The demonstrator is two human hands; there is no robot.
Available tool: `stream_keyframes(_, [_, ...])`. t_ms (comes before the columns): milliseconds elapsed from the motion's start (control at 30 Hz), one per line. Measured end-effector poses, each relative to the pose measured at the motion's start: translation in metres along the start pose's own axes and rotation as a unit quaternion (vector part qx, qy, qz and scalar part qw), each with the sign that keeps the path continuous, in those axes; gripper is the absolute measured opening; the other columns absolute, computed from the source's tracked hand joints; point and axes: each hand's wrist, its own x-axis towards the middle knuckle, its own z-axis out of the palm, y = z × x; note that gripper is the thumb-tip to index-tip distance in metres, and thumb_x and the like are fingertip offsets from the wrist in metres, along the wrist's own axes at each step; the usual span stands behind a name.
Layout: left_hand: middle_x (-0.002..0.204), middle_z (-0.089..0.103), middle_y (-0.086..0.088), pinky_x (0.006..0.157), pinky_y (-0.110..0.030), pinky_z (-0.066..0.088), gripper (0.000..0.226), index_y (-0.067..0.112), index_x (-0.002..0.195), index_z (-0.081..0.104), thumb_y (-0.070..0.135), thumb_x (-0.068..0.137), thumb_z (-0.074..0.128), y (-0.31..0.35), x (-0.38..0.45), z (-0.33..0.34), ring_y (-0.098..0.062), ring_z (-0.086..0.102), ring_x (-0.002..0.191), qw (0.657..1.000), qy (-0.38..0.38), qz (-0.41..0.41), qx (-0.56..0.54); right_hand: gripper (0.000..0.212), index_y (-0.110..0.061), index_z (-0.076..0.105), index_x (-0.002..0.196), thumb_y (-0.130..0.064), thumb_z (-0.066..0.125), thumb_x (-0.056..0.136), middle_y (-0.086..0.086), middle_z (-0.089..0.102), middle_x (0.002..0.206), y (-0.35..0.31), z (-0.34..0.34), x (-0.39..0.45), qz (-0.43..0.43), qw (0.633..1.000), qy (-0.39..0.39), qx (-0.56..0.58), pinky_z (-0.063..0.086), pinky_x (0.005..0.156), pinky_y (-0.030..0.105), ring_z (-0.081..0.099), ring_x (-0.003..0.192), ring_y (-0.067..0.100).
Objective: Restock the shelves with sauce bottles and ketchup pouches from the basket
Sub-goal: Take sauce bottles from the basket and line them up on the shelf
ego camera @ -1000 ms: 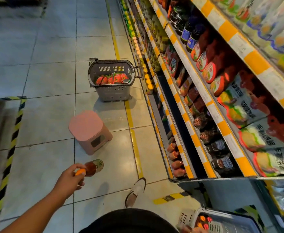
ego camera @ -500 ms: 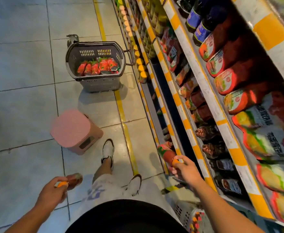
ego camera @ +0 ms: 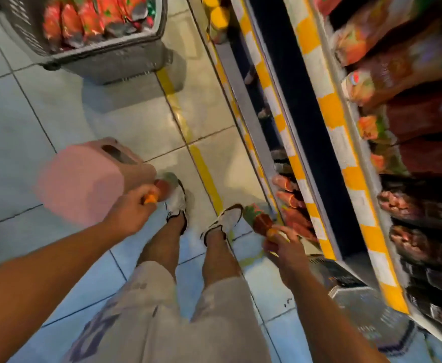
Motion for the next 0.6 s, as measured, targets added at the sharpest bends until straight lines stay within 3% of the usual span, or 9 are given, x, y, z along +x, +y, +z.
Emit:
stream_keyframes(133, [0.075, 0.055, 0.007, 0.06, -0.032, 0.04, 0.014, 0.036, 0.106, 0.06, 0.027, 0.096, 0.064, 0.031, 0.104, 0.056, -0.029, 0.06, 0.072, 0.996, -0.044, 0.053, 0.057, 0.016, -0.021, 0.066, 0.112, -0.013, 0.063, 0.099, 0.015, 0.069, 0.092, 0.02, 0.025, 0.08, 0.036, 0.994, 0.026, 0.099, 0.053, 0.077, 0.039, 0.071, 0.086, 0.027])
stream_keyframes(200, [0.071, 0.054, 0.005, 0.064, -0.033, 0.039, 0.017, 0.042, 0.101, 0.062, 0.032, 0.088, 0.063, 0.044, 0.149, 0.09, -0.041, 0.059, 0.071, 0.996, -0.067, 0.065, 0.01, 0.017, -0.022, 0.066, 0.114, -0.014, 0.065, 0.099, 0.013, 0.071, 0.094, 0.029, 0.033, 0.118, 0.04, 0.988, 0.04, 0.146, 0.054, 0.079, 0.039, 0.071, 0.088, 0.026])
stream_keyframes(233, [0.071, 0.057, 0.001, 0.066, -0.035, 0.041, 0.02, 0.046, 0.098, 0.065, 0.032, 0.084, 0.062, 0.047, 0.17, 0.107, -0.039, 0.059, 0.07, 0.995, -0.071, 0.075, -0.011, 0.017, -0.022, 0.066, 0.115, -0.015, 0.065, 0.099, 0.012, 0.072, 0.093, 0.031, 0.036, 0.136, 0.039, 0.984, 0.048, 0.167, 0.054, 0.08, 0.038, 0.072, 0.087, 0.025])
stream_keyframes(267, [0.071, 0.058, 0.003, 0.065, -0.035, 0.044, 0.023, 0.05, 0.095, 0.067, 0.03, 0.085, 0.062, 0.054, 0.19, 0.122, -0.03, 0.059, 0.068, 0.993, -0.071, 0.092, -0.025, 0.018, -0.022, 0.066, 0.116, -0.016, 0.066, 0.099, 0.01, 0.073, 0.093, 0.032, 0.038, 0.154, 0.037, 0.98, 0.055, 0.187, 0.054, 0.08, 0.037, 0.072, 0.086, 0.023])
stream_keyframes(333, [0.068, 0.058, 0.009, 0.057, -0.02, 0.043, 0.025, 0.04, 0.096, 0.069, 0.017, 0.095, 0.06, 0.067, 0.224, 0.155, -0.003, 0.054, 0.056, 0.988, -0.088, 0.124, -0.027, 0.018, -0.021, 0.065, 0.117, -0.015, 0.065, 0.1, 0.008, 0.073, 0.093, 0.031, 0.04, 0.184, 0.027, 0.973, 0.063, 0.219, 0.055, 0.08, 0.037, 0.073, 0.087, 0.022])
stream_keyframes(433, [0.071, 0.057, 0.018, 0.057, -0.007, 0.037, 0.021, 0.017, 0.107, 0.069, 0.005, 0.097, 0.055, 0.093, 0.255, 0.197, 0.009, 0.055, 0.059, 0.98, -0.093, 0.177, -0.008, 0.021, -0.023, 0.062, 0.122, -0.015, 0.06, 0.103, 0.005, 0.072, 0.097, 0.027, 0.034, 0.216, 0.0, 0.963, 0.052, 0.265, 0.055, 0.084, 0.037, 0.072, 0.091, 0.021])
stream_keyframes(500, [0.077, 0.058, 0.018, 0.061, -0.014, 0.04, 0.022, 0.02, 0.111, 0.068, 0.009, 0.098, 0.054, 0.108, 0.268, 0.221, 0.004, 0.057, 0.068, 0.973, -0.111, 0.202, 0.011, 0.022, -0.021, 0.058, 0.125, -0.016, 0.057, 0.104, 0.004, 0.072, 0.099, 0.022, 0.028, 0.233, -0.026, 0.962, 0.041, 0.268, 0.053, 0.09, 0.038, 0.072, 0.094, 0.021])
stream_keyframes(600, [0.092, 0.063, 0.004, 0.063, -0.022, 0.041, 0.023, 0.02, 0.113, 0.069, 0.011, 0.099, 0.053, 0.126, 0.286, 0.246, -0.016, 0.056, 0.08, 0.964, -0.129, 0.229, 0.046, 0.026, -0.017, 0.059, 0.13, -0.02, 0.06, 0.103, 0.002, 0.073, 0.098, 0.008, 0.024, 0.257, -0.027, 0.966, 0.06, 0.252, 0.055, 0.089, 0.037, 0.072, 0.093, 0.019])
